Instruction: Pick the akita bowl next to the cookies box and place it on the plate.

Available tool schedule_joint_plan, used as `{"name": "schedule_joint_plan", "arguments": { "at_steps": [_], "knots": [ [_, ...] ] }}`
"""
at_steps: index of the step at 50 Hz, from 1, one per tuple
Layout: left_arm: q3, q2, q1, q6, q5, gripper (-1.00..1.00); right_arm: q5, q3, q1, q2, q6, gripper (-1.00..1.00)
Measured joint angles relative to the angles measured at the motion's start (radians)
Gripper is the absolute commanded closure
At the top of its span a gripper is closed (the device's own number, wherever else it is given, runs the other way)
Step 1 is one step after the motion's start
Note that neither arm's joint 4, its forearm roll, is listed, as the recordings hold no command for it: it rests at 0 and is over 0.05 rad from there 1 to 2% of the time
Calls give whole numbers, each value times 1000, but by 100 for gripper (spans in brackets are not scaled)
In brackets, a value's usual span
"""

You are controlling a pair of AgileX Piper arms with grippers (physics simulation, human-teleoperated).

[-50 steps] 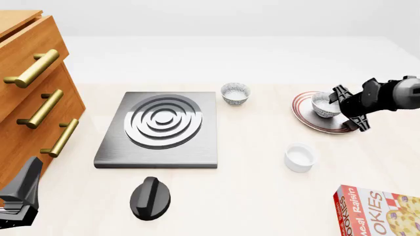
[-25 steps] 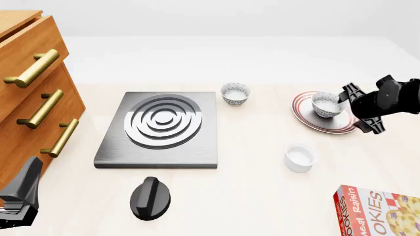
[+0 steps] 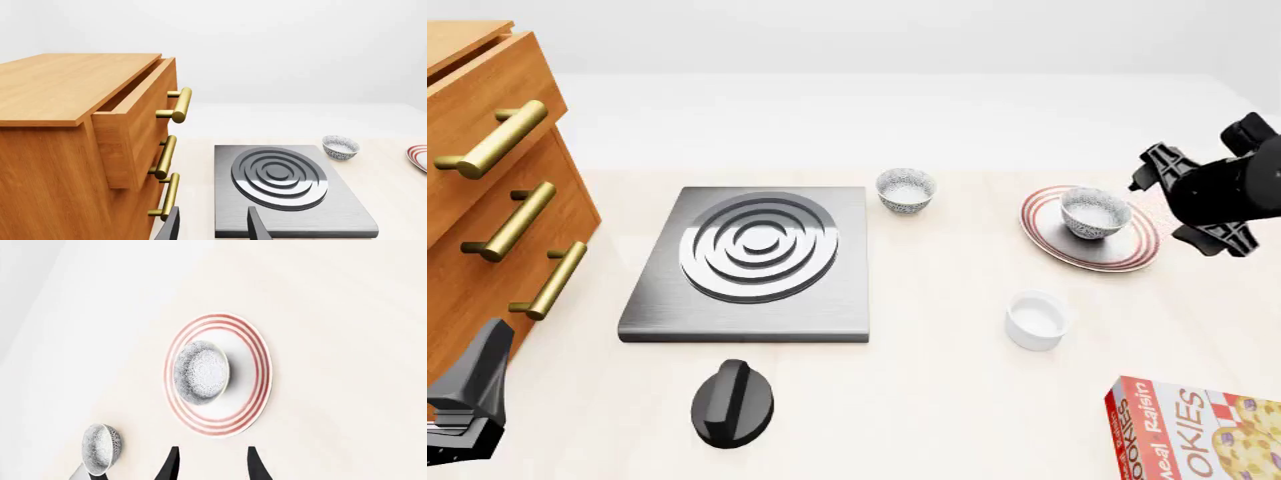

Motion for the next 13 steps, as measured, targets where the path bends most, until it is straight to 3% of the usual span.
{"name": "schedule_joint_plan", "arguments": {
  "at_steps": [13],
  "knots": [
    [0,0,0,0,0,-100,75,68,39,-168,-88,-100]
  ]
}}
